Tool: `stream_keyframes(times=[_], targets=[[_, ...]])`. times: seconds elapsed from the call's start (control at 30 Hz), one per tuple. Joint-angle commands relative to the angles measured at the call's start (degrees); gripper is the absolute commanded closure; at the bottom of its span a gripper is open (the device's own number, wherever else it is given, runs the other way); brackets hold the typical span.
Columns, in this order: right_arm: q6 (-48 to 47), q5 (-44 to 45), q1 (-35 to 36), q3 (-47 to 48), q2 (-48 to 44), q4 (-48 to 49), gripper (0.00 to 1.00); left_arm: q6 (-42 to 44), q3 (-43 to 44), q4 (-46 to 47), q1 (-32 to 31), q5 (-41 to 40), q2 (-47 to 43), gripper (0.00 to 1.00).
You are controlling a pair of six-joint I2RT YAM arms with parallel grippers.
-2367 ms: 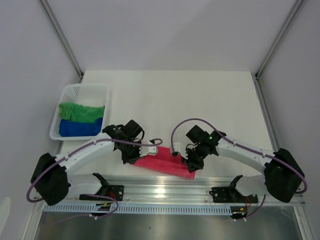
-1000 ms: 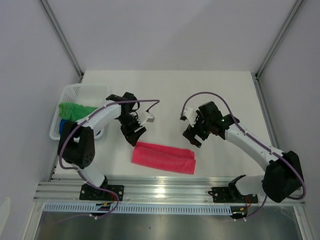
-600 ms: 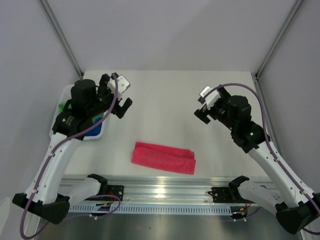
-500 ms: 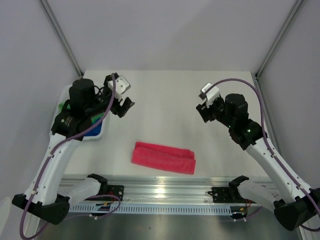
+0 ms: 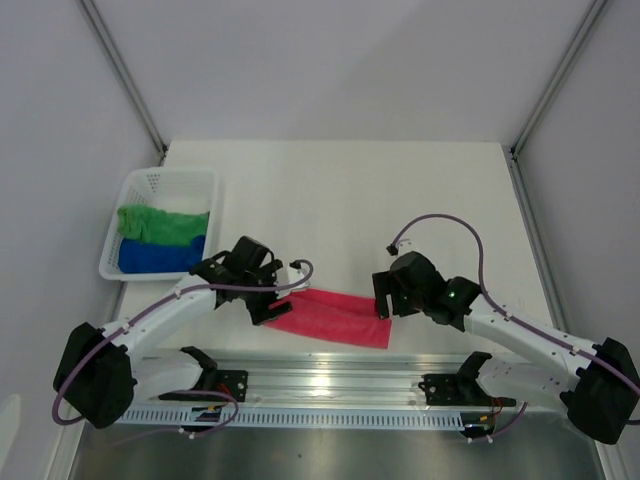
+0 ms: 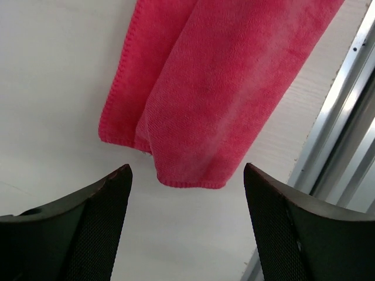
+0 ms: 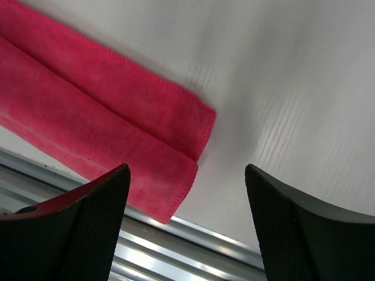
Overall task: Roll the towels
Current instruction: Roll the towel
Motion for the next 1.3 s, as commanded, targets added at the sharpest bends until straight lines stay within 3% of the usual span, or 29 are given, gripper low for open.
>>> stream_keyframes(times=[0.0, 0.2, 0.37, 0.5, 0.6, 0.7, 0.73, 0.87, 1.27], targets=[[9.08, -1.18, 0.78, -2.49, -2.00, 0.36, 0.19, 3.64, 0.33, 6.46, -2.20, 0.50, 0.59, 0.21], [8.03, -5.58, 1.93, -9.08, -2.18, 7.56, 0.21, 5.48, 1.38, 7.52, -2.73, -0.47, 6.56, 0.25], [8.02, -7.96, 1.93, -12.77, -4.37, 11.34, 0.26, 6.28, 6.22, -0.12, -2.64, -0.20, 13.33, 0.46], [7.68, -10.68, 2.02, -14.62, -5.08, 13.20, 0.33, 6.98, 5.08, -1.10, -2.64, 2.25, 12.91, 0.57], [7.33, -12.96, 1.93, -15.76, -5.25, 16.18, 0.46, 6.19, 5.42, -2.14, -2.64, 3.22, 12.64, 0.76], [6.71, -15.78, 1.93, -15.60, -4.38, 18.82, 0.71, 5.14, 6.21, -3.55, -2.64, 3.40, 13.43, 0.99], [6.01, -16.04, 1.93, -15.25, -4.11, 18.56, 0.84, 4.87, 6.91, -4.43, -2.64, 2.88, 14.12, 0.99], [5.04, -17.45, 1.93, -13.93, -4.20, 14.79, 1.00, 2.06, 8.85, -8.03, -1.94, 2.78, 16.41, 0.99], [7.94, -28.27, 1.84, -9.89, -6.31, 4.51, 1.00, -0.32, 9.82, -18.32, 1.31, 9.12, 16.42, 0.99]])
